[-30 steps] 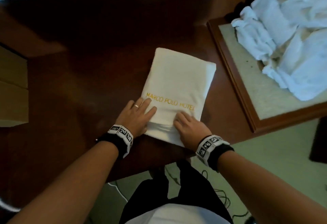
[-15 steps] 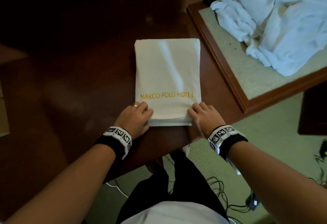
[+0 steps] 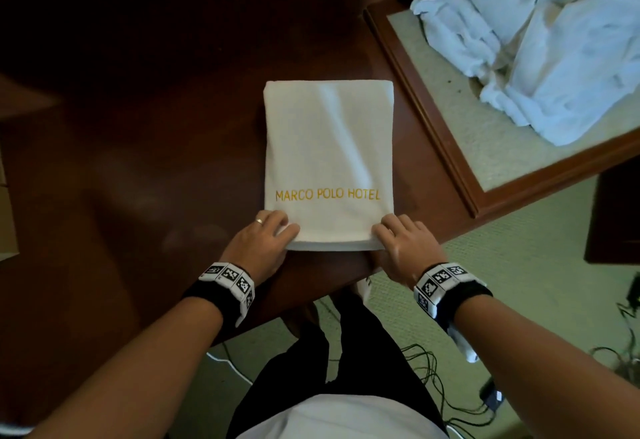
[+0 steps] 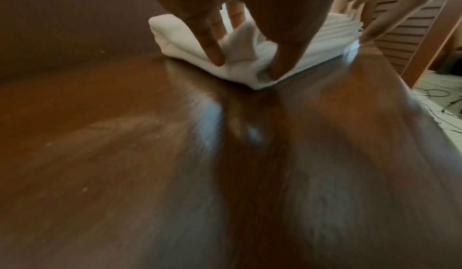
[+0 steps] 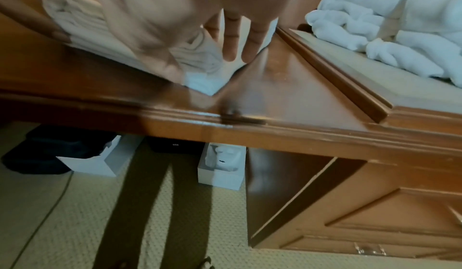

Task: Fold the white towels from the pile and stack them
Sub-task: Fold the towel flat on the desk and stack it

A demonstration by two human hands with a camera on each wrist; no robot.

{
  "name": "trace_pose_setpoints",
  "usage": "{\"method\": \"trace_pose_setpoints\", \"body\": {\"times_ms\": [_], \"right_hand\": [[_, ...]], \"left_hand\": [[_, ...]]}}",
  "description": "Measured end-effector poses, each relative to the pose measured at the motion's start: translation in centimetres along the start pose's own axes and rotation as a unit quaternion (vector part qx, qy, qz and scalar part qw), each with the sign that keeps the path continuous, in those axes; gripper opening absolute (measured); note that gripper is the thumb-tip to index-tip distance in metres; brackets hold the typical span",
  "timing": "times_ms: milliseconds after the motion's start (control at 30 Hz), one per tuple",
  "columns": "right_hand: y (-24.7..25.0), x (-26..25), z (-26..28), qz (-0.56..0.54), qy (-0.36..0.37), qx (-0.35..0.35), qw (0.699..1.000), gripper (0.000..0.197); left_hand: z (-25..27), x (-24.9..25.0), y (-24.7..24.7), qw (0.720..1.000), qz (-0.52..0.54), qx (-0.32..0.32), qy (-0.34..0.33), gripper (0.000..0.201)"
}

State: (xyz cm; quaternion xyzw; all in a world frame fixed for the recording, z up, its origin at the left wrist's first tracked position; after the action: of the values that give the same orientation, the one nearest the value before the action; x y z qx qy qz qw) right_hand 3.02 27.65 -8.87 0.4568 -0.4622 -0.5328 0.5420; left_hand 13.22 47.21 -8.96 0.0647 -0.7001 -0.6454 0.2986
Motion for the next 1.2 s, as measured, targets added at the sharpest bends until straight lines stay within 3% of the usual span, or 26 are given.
{"method": "trace_pose_setpoints", "body": {"times_ms": [100, 167, 300, 367, 433, 500, 533, 567, 633, 700, 767, 900, 1000, 1067, 1133, 1200], "right_hand": [[1.3, 0.5, -0.7, -0.055, -0.033, 0.050, 0.997, 0.034], [0.8, 0.7, -0.5, -0.088, -0.064, 0.031, 0.994, 0.040], [-1.2, 0.1, -0.2, -0.067, -0.082, -0.108, 0.989, 0.035], [-0.5, 1.1, -1.1, -0.105, -0.111, -0.141, 0.978, 0.029], [1.4, 2.1, -2.6, -0.169, -0.134, -0.073, 0.974, 0.029], [4.0, 2.4, -4.1, -0.168, -0.122, 0.085, 0.974, 0.030], [4.4, 1.9, -4.8, -0.143, -0.105, 0.120, 0.977, 0.032], [4.0, 1.2, -5.6, -0.114, -0.089, 0.114, 0.983, 0.039], [1.1, 0.2, -6.6, -0.061, -0.063, 0.021, 0.996, 0.058], [-1.5, 1.2, -6.2, -0.056, -0.079, -0.051, 0.994, 0.067], [-3.0, 3.2, -5.3, -0.067, -0.107, -0.077, 0.989, 0.068], [-2.2, 5.3, -5.6, -0.052, -0.102, -0.080, 0.990, 0.070], [0.5, 6.7, -8.7, -0.060, -0.105, -0.008, 0.993, 0.070], [2.3, 6.5, -11.8, -0.050, -0.072, 0.034, 0.996, 0.066], [2.8, 5.8, -14.8, -0.033, -0.033, 0.018, 0.999, 0.066], [1.6, 6.1, -16.6, -0.018, -0.036, -0.037, 0.999, 0.066]], "left_hand": [[-0.7, 0.5, 0.6, 0.999, -0.020, 0.025, -0.018, 0.038], [-0.9, 0.7, 0.5, 0.999, -0.013, 0.034, -0.017, 0.035], [-1.5, 0.3, -1.6, 0.994, 0.029, -0.106, 0.001, 0.045], [-2.5, -0.6, -1.3, 0.987, 0.056, -0.148, 0.043, 0.050], [-4.0, -1.1, 0.5, 0.990, 0.070, -0.097, 0.073, 0.055], [-5.5, -1.0, 2.3, 0.996, 0.042, -0.003, 0.079, 0.056], [-6.1, -0.9, 2.4, 0.996, 0.017, 0.016, 0.084, 0.059], [-6.6, -0.9, 1.8, 0.996, -0.004, 0.009, 0.091, 0.063], [-6.8, -1.7, -0.6, 0.992, -0.030, -0.055, 0.108, 0.071], [-5.9, -3.8, -2.4, 0.984, -0.030, -0.103, 0.140, 0.074], [-5.0, -5.8, -2.2, 0.981, -0.029, -0.105, 0.162, 0.072], [-5.7, -7.7, 0.2, 0.980, -0.036, -0.102, 0.169, 0.067], [-8.9, -8.9, 2.8, 0.981, -0.020, -0.046, 0.188, 0.071], [-11.8, -8.5, 3.3, 0.986, -0.046, -0.044, 0.153, 0.074], [-14.5, -7.8, 2.6, 0.987, -0.073, -0.079, 0.119, 0.074], [-15.8, -8.1, 1.4, 0.983, -0.067, -0.109, 0.134, 0.073]]}}
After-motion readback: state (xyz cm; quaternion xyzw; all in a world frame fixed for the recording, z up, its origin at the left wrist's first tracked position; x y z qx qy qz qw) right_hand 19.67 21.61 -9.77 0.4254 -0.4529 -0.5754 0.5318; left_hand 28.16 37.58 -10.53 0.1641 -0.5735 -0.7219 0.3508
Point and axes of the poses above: each hand's wrist, its own z-axis away from the middle knuckle, its own y-axis out of the back of the hand, x = y × z, the point moved 8 cm from there along -z, towards the middle knuckle, and after that the axes turned 5 degrees about z, right-handed, at the moved point
